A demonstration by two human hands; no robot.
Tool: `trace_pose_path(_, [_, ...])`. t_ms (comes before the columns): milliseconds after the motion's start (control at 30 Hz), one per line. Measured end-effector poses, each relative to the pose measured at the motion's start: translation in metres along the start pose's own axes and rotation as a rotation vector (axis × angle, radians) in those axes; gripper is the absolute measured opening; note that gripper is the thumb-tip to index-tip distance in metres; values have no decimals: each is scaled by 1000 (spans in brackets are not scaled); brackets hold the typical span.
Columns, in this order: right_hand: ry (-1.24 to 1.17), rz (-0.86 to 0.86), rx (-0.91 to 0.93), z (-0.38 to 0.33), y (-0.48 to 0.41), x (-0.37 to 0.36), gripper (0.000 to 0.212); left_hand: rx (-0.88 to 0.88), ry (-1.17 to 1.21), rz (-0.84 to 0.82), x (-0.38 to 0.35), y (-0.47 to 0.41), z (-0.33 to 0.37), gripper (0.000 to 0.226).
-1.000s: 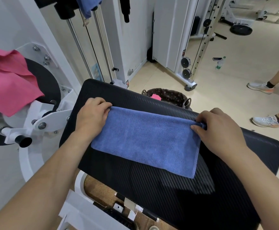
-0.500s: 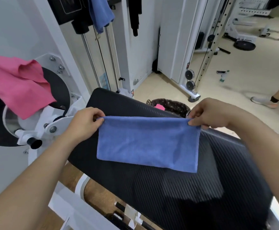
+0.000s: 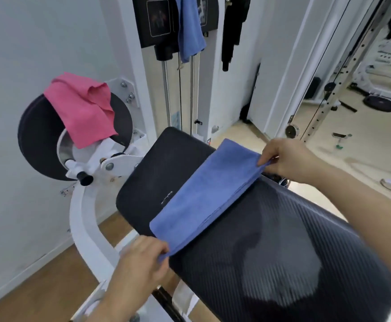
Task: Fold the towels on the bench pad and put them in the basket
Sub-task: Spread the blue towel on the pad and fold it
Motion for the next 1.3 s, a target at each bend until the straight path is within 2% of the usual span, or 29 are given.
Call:
trace_pose_path(67, [62, -66, 24, 13, 13, -22, 17, -15, -26, -108, -40, 20, 15, 43])
trace_pose_path(133, [86, -79, 34, 21, 22, -29, 20, -54, -20, -140, -65, 34, 29, 44])
trace_pose_path(233, [91, -97, 17, 23, 27, -28, 26, -55, -1, -99, -73, 44, 46, 39])
trace_pose_path(367, [148, -238, -58, 18, 32, -29, 17, -113, -127, -125, -94, 58, 60, 60])
trace_pose_path(400, [187, -210, -55, 14, 31, -24, 16, -119, -150, -126, -99, 61, 63, 62])
trace_pose_path(467, [250, -30, 24, -4, 26, -12, 18, -97, -164, -128, -105, 66, 66, 69])
trace_pose_path(533, [202, 141, 104, -29, 23, -8, 22, -75, -181, -121, -109, 70, 65, 76])
trace_pose_path(600, [147, 177, 110, -42, 14, -23, 26, -66, -150, -142, -113, 75, 61, 76])
trace_pose_path(633, [146, 152, 81, -42, 7, -34, 30, -37, -96, -170, -116, 78, 57, 71])
trace_pose_path(700, [153, 73, -12, -35, -7, -57, 36, 141, 163, -187, -111, 80, 44, 55])
trace_pose_path(733, [132, 39, -57, -30, -13, -67, 38, 250, 297, -105, -99, 79, 35, 44])
trace_pose_path(800, [79, 10, -123, -22, -21, -79, 41, 522, 414, 111, -74, 76, 4, 21])
trace_pose_path(867, [74, 29, -165, -19, -26, -80, 42, 754, 413, 149, -67, 75, -29, 27])
trace_pose_path(933, [41, 24, -204, -17, -29, -79, 40, 832, 387, 52, -73, 66, -45, 36])
trace_pose_path(1000, [-59, -27, -249, -14, -34, -83, 35, 875, 442, -4, -83, 60, -55, 33])
trace_pose_path(1100, [-156, -89, -296, -9, -42, -89, 30, 980, 658, 79, -90, 62, -66, 15])
trace_pose_path(1233, [-374, -91, -392, -2, -46, -87, 25, 1101, 921, 134, -97, 70, -72, 26])
trace_pose_path(1300, [-395, -73, -397, 0, -45, -88, 20, 1106, 930, 194, -94, 73, -71, 27])
Point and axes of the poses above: each hand's wrist, its own y-axis away from the middle knuckle, its own x-axis out of the back of the hand, z = x × y, the point moved 10 cm from there along -y, towards the middle knuckle, and after that the axes turned 4 degrees about -y, right-handed, at the moved point
